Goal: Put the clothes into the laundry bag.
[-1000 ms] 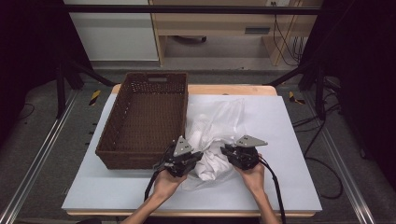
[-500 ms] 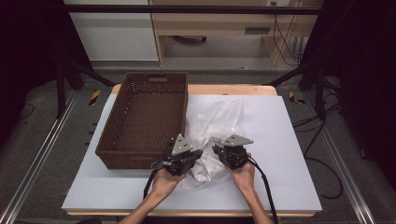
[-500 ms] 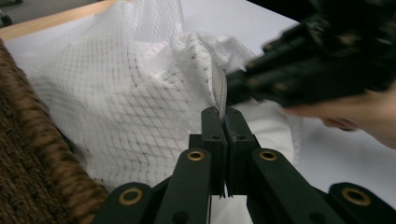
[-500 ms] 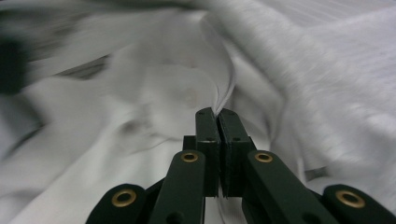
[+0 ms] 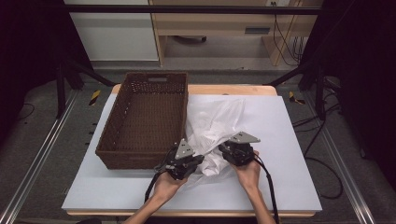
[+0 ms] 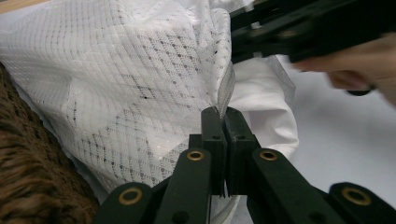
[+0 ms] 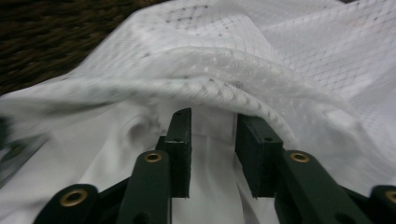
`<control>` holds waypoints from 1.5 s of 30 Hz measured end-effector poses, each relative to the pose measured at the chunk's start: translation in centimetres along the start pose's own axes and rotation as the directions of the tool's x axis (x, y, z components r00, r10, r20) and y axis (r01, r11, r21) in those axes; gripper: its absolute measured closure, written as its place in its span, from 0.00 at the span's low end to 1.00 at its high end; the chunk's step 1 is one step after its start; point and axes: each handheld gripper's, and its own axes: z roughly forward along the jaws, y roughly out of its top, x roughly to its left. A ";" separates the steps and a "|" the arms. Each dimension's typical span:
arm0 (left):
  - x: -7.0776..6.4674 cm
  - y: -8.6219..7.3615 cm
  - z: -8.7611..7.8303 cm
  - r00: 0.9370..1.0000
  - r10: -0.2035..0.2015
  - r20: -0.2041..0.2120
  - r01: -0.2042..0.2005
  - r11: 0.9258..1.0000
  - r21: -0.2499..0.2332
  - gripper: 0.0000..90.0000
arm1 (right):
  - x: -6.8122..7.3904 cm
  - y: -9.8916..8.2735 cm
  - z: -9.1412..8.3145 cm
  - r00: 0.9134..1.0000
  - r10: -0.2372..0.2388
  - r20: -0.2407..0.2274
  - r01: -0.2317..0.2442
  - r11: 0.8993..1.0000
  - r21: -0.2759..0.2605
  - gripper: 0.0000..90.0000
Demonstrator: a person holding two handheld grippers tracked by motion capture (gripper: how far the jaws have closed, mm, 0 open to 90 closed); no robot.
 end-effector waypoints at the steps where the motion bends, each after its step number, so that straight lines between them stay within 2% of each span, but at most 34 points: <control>1: 0.0 0.0 0.0 1.000 -0.003 -0.001 0.003 1.000 -0.002 0.98 | -0.1 -0.2 -0.9 1.000 -0.013 -0.002 0.013 1.000 -0.013 0.65; 3: 0.0 0.0 0.2 1.000 -0.004 0.001 0.004 1.000 -0.002 0.98 | -0.3 -0.8 -2.3 1.000 0.002 -0.013 -0.002 1.000 -0.014 0.54; 5: -0.1 0.0 0.3 1.000 -0.002 0.001 0.002 1.000 -0.003 0.98 | -0.8 -1.8 -2.9 1.000 0.021 -0.013 -0.021 1.000 0.002 0.48; 9: -0.3 0.0 0.6 1.000 0.003 -0.001 -0.003 1.000 -0.003 0.98 | -1.6 -3.5 -2.3 0.996 0.074 -0.046 -0.073 0.997 0.038 0.48; 10: -0.3 0.0 0.6 1.000 0.004 0.000 -0.004 1.000 -0.004 0.98 | -1.6 -3.7 -1.9 0.994 0.087 -0.060 -0.084 0.995 0.051 0.50; 12: -0.3 0.0 0.6 1.000 0.004 0.002 -0.004 1.000 -0.003 0.98 | -1.5 -3.9 -1.1 0.995 0.076 -0.067 -0.071 0.994 0.081 0.54; 14: -0.3 0.0 0.6 1.000 0.003 0.003 -0.003 1.000 -0.001 0.98 | -1.3 -4.1 -0.4 0.995 0.064 -0.077 -0.056 0.993 0.102 0.67; 17: -0.2 0.0 0.7 1.000 0.000 0.002 0.000 1.000 0.003 0.98 | -1.2 -4.0 -0.5 0.997 0.041 -0.058 -0.036 0.996 0.084 0.94; 22: -0.2 0.2 0.6 1.000 -0.007 0.003 0.007 1.000 -0.006 0.98 | -0.1 -3.1 -1.3 0.995 -0.012 -0.100 0.014 1.000 0.020 0.98; 25: -0.4 0.7 0.1 1.000 0.008 0.000 -0.008 1.000 -0.022 0.98 | 0.9 -2.3 -0.9 0.991 -0.038 -0.125 0.038 0.999 -0.002 0.98; 27: -0.5 1.0 -0.4 1.000 0.020 0.007 -0.020 0.999 -0.030 0.98 | 1.5 -1.6 -0.3 0.991 -0.047 -0.124 0.047 0.999 -0.006 0.98; 30: -0.5 1.3 -0.9 0.999 0.029 0.018 -0.028 0.999 -0.031 0.98 | 1.9 -0.8 1.2 0.994 -0.036 -0.107 0.037 0.999 0.003 0.98; 33: -0.5 1.3 -1.0 0.999 0.036 0.034 -0.036 0.999 -0.017 0.98 | 1.5 -0.3 3.1 0.998 0.000 -0.060 0.001 1.000 0.021 0.98; 35: -0.5 1.2 -1.0 0.998 0.041 0.044 -0.041 0.999 -0.002 0.98 | 1.1 -0.3 4.1 1.000 0.026 0.005 -0.026 0.999 0.028 0.98; 36: -0.6 1.1 -0.9 0.998 0.042 0.045 -0.042 0.999 0.002 0.98 | 0.8 -0.4 4.4 0.998 0.039 0.058 -0.040 0.999 0.021 0.99; 38: -0.5 0.9 -0.8 0.998 0.042 0.047 -0.043 0.999 0.011 0.98 | 0.0 -0.5 4.6 0.986 0.070 0.153 -0.071 0.997 0.001 0.99; 39: -0.5 0.8 -0.7 0.998 0.041 0.048 -0.042 0.999 0.014 0.98 | -0.2 -0.7 4.6 0.980 0.080 0.182 -0.080 0.997 -0.008 0.99; 40: -0.5 0.8 -0.6 0.998 0.039 0.049 -0.040 0.999 0.018 0.98 | -0.5 -0.8 4.5 0.978 0.091 0.190 -0.090 0.996 -0.011 0.98; 41: -0.5 0.7 -0.4 0.998 0.037 0.050 -0.038 0.999 0.019 0.98 | -0.7 -0.9 4.4 0.979 0.101 0.174 -0.101 0.995 -0.010 0.98; 43: -0.5 0.6 -0.2 0.998 0.034 0.047 -0.035 0.999 0.023 0.98 | -0.6 -1.0 3.8 0.985 0.080 0.151 -0.079 0.997 -0.013 0.94; 45: -0.3 0.4 0.1 0.999 0.021 0.044 -0.022 0.999 0.025 0.98 | -0.5 -0.9 3.0 0.993 0.065 0.102 -0.065 0.998 -0.002 0.83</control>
